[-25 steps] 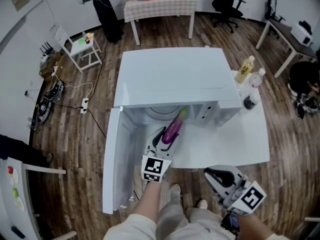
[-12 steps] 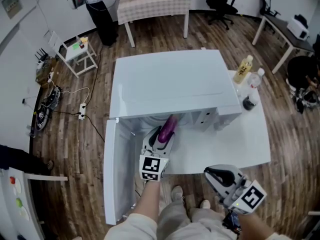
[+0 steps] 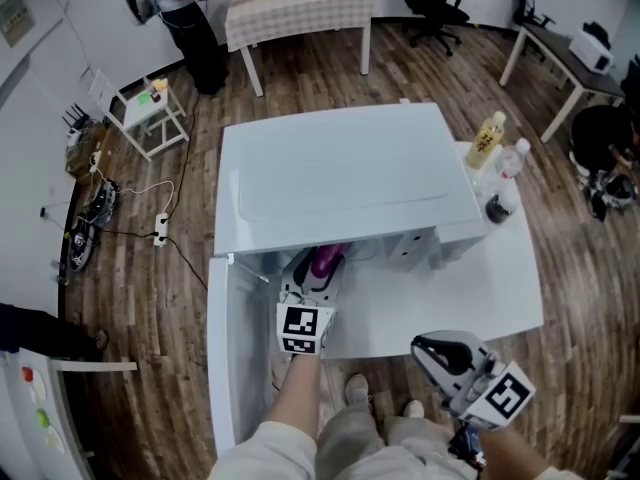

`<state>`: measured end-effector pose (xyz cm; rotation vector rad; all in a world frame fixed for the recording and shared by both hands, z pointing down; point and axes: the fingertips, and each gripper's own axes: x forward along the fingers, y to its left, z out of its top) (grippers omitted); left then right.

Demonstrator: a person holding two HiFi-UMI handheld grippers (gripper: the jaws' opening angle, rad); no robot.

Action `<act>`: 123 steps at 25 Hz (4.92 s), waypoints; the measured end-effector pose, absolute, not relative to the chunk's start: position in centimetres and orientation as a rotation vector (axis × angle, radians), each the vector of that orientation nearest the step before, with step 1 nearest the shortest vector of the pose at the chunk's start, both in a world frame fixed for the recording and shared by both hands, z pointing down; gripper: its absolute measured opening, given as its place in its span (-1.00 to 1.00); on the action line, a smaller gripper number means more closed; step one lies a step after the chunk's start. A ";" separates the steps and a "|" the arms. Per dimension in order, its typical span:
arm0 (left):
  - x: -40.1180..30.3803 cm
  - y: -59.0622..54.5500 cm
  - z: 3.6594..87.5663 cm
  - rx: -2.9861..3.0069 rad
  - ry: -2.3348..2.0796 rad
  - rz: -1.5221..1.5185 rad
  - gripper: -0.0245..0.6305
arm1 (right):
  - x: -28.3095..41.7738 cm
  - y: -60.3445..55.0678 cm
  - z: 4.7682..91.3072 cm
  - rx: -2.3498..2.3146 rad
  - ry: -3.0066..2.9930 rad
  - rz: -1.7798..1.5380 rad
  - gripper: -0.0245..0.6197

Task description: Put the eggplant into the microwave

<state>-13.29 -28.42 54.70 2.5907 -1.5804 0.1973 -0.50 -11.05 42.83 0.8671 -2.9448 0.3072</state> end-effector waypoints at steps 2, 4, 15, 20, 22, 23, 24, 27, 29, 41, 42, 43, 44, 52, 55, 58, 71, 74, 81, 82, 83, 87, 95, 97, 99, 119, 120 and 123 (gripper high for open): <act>-13.4 -28.9 54.9 2.591 -1.577 0.206 -0.26 | -0.6 -11.4 42.8 0.872 -2.944 0.308 -0.81; -13.5 -29.4 55.1 2.586 -1.576 0.216 -0.26 | -0.7 -11.7 42.7 0.880 -2.943 0.310 -0.81; -14.3 -31.9 56.7 2.560 -1.571 0.288 -0.26 | -1.4 -13.0 42.8 0.889 -2.934 0.315 -0.81; -14.4 -32.5 57.9 2.535 -1.569 0.352 -0.26 | -1.7 -13.6 42.7 0.874 -2.936 0.306 -0.81; -14.2 -32.6 58.1 2.534 -1.569 0.384 -0.26 | -1.7 -13.8 42.6 0.873 -2.935 0.307 -0.81; -14.1 -32.6 58.2 2.539 -1.567 0.408 -0.26 | -1.7 -13.8 42.6 0.872 -2.933 0.308 -0.81; -14.0 -32.5 58.4 2.544 -1.564 0.433 -0.26 | -1.7 -13.9 42.7 0.869 -2.931 0.308 -0.81; -14.0 -32.6 58.6 2.541 -1.576 0.456 -0.26 | -1.6 -14.0 42.7 0.866 -2.928 0.306 -0.81; -14.2 -32.7 58.3 2.534 -1.587 0.426 -0.26 | -1.5 -14.1 42.6 0.869 -2.928 0.307 -0.81; -14.1 -32.4 57.8 2.560 -1.564 0.342 -0.09 | -1.7 -14.1 42.5 0.872 -2.935 0.305 -0.81; -14.1 -32.3 57.8 2.561 -1.561 0.336 -0.07 | -1.7 -14.1 42.5 0.870 -2.935 0.304 -0.81; -14.1 -32.3 57.7 2.560 -1.559 0.329 -0.07 | -1.7 -14.1 42.5 0.868 -2.936 0.302 -0.81; -14.1 -32.2 57.7 2.560 -1.556 0.323 -0.07 | -1.7 -14.0 42.4 0.867 -2.936 0.300 -0.81; -14.3 -31.0 57.2 2.559 -1.549 0.270 -0.07 | -1.4 -13.7 42.3 0.875 -2.940 0.295 -0.81; -14.4 -30.6 56.7 2.564 -1.553 0.259 -0.07 | -1.3 -13.5 42.1 0.872 -2.947 0.287 -0.81; -14.5 -30.1 56.1 2.562 -1.562 0.244 -0.07 | -1.2 -13.2 41.8 0.874 -2.955 0.282 -0.81; -13.5 -27.0 53.5 2.610 -1.562 0.196 -0.07 | -0.4 -11.3 41.5 0.877 -2.966 0.267 -0.81; -13.1 -26.2 52.8 2.627 -1.558 0.188 -0.07 | -0.2 -10.8 41.4 0.879 -2.971 0.257 -0.81; -11.7 -24.1 51.1 2.668 -1.536 0.163 -0.08 | 0.6 -9.7 41.0 0.898 -2.979 0.239 -0.81; -11.4 -23.8 50.8 2.676 -1.530 0.157 -0.09 | 0.8 -9.5 41.0 0.901 -2.977 0.236 -0.81; -11.1 -23.4 50.4 2.685 -1.522 0.150 -0.11 | 1.0 -9.4 41.0 0.905 -2.974 0.233 -0.81; -9.6 -21.9 48.7 2.726 -1.482 0.107 -0.14 | 1.8 -9.0 40.7 0.923 -2.965 0.221 -0.81; -6.0 -19.0 46.0 2.798 -1.401 0.056 -0.34 | 3.6 -8.3 40.3 0.948 -2.956 0.197 -0.81; -5.2 -18.1 45.5 2.810 -1.377 0.049 -0.41 | 4.0 -8.1 40.3 0.954 -2.952 0.193 -0.81; -4.3 -17.3 45.1 2.819 -1.354 0.034 -0.50 | 4.4 -7.9 40.2 0.965 -2.950 0.190 -0.81; 4.0 -8.6 38.1 2.979 -0.983 -0.136 -0.92 | 8.5 -5.9 37.4 1.072 -2.961 0.095 -0.81; 4.3 -8.2 38.0 2.985 -0.970 -0.136 -0.92 | 8.7 -5.8 37.3 1.076 -2.962 0.089 -0.81; 5.1 -6.9 37.4 3.004 -0.929 -0.143 -0.92 | 9.2 -5.2 37.0 1.084 -2.964 0.087 -0.81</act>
